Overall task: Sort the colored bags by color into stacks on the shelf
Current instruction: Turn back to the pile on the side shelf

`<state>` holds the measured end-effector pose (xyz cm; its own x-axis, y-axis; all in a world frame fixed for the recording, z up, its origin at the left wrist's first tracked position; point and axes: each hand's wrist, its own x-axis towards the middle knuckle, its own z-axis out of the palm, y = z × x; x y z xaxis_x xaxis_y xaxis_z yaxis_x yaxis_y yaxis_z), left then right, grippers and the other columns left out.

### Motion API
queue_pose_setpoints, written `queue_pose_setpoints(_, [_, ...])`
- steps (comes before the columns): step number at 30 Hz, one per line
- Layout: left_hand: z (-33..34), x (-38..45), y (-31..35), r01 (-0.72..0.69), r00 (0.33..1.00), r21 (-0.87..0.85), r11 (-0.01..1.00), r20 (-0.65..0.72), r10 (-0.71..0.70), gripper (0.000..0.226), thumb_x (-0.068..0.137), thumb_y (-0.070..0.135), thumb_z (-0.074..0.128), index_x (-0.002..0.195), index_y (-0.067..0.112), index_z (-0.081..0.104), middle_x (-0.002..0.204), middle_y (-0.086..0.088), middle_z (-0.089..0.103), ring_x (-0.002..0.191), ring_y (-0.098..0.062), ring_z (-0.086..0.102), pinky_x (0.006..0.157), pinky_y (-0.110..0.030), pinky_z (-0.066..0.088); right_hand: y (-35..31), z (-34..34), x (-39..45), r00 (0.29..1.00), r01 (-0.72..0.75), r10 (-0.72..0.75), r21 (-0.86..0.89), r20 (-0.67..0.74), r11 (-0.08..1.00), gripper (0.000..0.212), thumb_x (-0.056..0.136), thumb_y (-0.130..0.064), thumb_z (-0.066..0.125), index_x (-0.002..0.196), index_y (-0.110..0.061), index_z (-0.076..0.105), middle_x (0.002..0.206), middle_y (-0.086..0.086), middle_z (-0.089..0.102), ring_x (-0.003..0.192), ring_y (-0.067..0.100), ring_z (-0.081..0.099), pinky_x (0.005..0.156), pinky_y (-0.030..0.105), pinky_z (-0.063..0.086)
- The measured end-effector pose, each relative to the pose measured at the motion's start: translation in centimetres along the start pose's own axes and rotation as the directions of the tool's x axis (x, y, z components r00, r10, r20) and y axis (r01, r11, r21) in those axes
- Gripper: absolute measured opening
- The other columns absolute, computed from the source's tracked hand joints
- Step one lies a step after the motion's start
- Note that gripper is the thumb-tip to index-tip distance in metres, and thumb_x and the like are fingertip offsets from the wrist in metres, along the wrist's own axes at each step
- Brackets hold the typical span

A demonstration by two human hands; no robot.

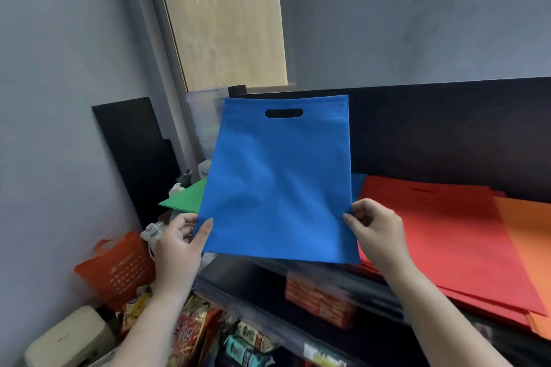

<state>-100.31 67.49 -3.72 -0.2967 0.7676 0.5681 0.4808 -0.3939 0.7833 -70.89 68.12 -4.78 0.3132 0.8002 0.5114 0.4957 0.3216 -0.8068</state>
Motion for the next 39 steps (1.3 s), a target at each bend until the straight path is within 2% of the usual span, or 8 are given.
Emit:
queue_pose_setpoints(3, [2.2, 3.7, -1.7, -0.032, 0.998, 0.038, 0.999, 0.06, 0.03, 0.009, 0.086, 0.021, 0.065, 0.078, 0.019, 0.061, 0.068, 0.001, 0.066, 0.062, -0.016, 0.064, 0.049, -0.029, 0.047, 1.1, 1.3, 2.1, 0.997, 0.017, -0.021, -0.042, -0.074, 0.999, 0.015, 0.079, -0.001, 0.071, 0.071, -0.012, 0.063, 0.06, -0.005, 0.06, 0.054, 0.002, 0.05, 0.056, 0.011, 0.036])
queue_pose_setpoints(8, [6.2, 7.7, -3.8, -0.119, 0.985, 0.069, 0.99, 0.134, 0.109, 0.023, 0.085, 0.018, 0.067, 0.067, 0.023, 0.053, 0.052, 0.004, 0.052, 0.047, -0.007, 0.048, 0.045, -0.01, 0.033, 2.4, 2.2, 4.3, 0.989, -0.011, -0.01, -0.144, -0.146, 0.99, 0.021, 0.078, -0.001, 0.071, 0.069, -0.016, 0.061, 0.057, -0.01, 0.058, 0.052, 0.001, 0.051, 0.055, 0.011, 0.036])
queue_pose_setpoints(13, [9.6, 10.8, -6.3, -0.131, 0.952, 0.101, 0.986, 0.29, 0.096, 0.025, 0.085, 0.021, 0.069, 0.065, 0.021, 0.053, 0.054, 0.001, 0.054, 0.054, -0.016, 0.052, 0.049, -0.027, 0.036, 3.5, 2.3, 5.1, 0.983, -0.061, 0.003, -0.316, -0.183, 0.947, 0.017, 0.077, -0.002, 0.073, 0.07, -0.014, 0.063, 0.057, -0.009, 0.058, 0.056, 0.009, 0.055, 0.058, 0.013, 0.036])
queue_pose_setpoints(19, [11.1, 13.4, -9.0, -0.26, 0.861, 0.256, 0.931, 0.497, 0.104, 0.035, 0.085, 0.034, 0.066, 0.06, 0.024, 0.045, 0.053, 0.006, 0.048, 0.053, -0.011, 0.046, 0.045, -0.024, 0.029, 4.0, 3.2, 4.3, 0.987, -0.159, 0.128, -0.504, -0.096, 0.849, 0.016, 0.078, -0.009, 0.072, 0.073, -0.019, 0.062, 0.061, -0.005, 0.06, 0.06, 0.016, 0.055, 0.063, 0.039, 0.047])
queue_pose_setpoints(24, [11.1, 14.6, -11.0, -0.3, 0.76, 0.154, 0.942, 0.635, 0.138, 0.037, 0.085, 0.023, 0.066, 0.054, 0.018, 0.047, 0.051, 0.005, 0.047, 0.055, -0.013, 0.044, 0.05, -0.023, 0.029, 3.3, 3.5, 3.9, 0.981, -0.165, 0.192, -0.605, -0.02, 0.779, 0.035, 0.076, -0.01, 0.072, 0.063, -0.033, 0.049, 0.051, -0.009, 0.05, 0.053, 0.003, 0.045, 0.06, 0.037, 0.043])
queue_pose_setpoints(30, [11.2, 14.6, -12.1, -0.339, 0.709, 0.179, 0.924, 0.694, 0.126, 0.038, 0.075, 0.019, 0.066, 0.047, 0.019, 0.04, 0.048, 0.004, 0.047, 0.056, -0.019, 0.046, 0.052, -0.029, 0.032, 3.0, 4.0, 3.6, 0.986, -0.117, 0.168, -0.684, 0.008, 0.72, 0.035, 0.075, -0.007, 0.07, 0.055, -0.022, 0.047, 0.048, -0.01, 0.043, 0.056, 0.017, 0.045, 0.057, 0.038, 0.038])
queue_pose_setpoints(36, [11.9, 15.6, -11.0, -0.458, 0.684, 0.193, 0.868, 0.7, 0.205, 0.034, 0.075, 0.029, 0.069, 0.06, 0.023, 0.039, 0.063, 0.007, 0.047, 0.066, -0.02, 0.046, 0.057, -0.03, 0.028, 2.6, 3.7, 3.6, 0.986, -0.157, 0.147, -0.752, -0.08, 0.64, 0.051, 0.079, -0.021, 0.072, 0.047, -0.023, 0.033, 0.045, -0.009, 0.037, 0.057, 0.022, 0.043, 0.055, 0.032, 0.026])
queue_pose_setpoints(39, [13.3, 16.0, -8.3, -0.576, 0.625, 0.127, 0.807, 0.704, 0.336, 0.018, 0.081, 0.035, 0.065, 0.089, 0.022, 0.056, 0.09, 0.004, 0.058, 0.089, -0.021, 0.054, 0.072, -0.031, 0.039, 1.5, 3.0, 4.1, 0.994, -0.106, 0.038, -0.78, -0.105, 0.616, 0.034, 0.082, -0.025, 0.072, 0.058, -0.021, 0.048, 0.059, -0.006, 0.046, 0.067, 0.028, 0.056, 0.058, 0.031, 0.031])
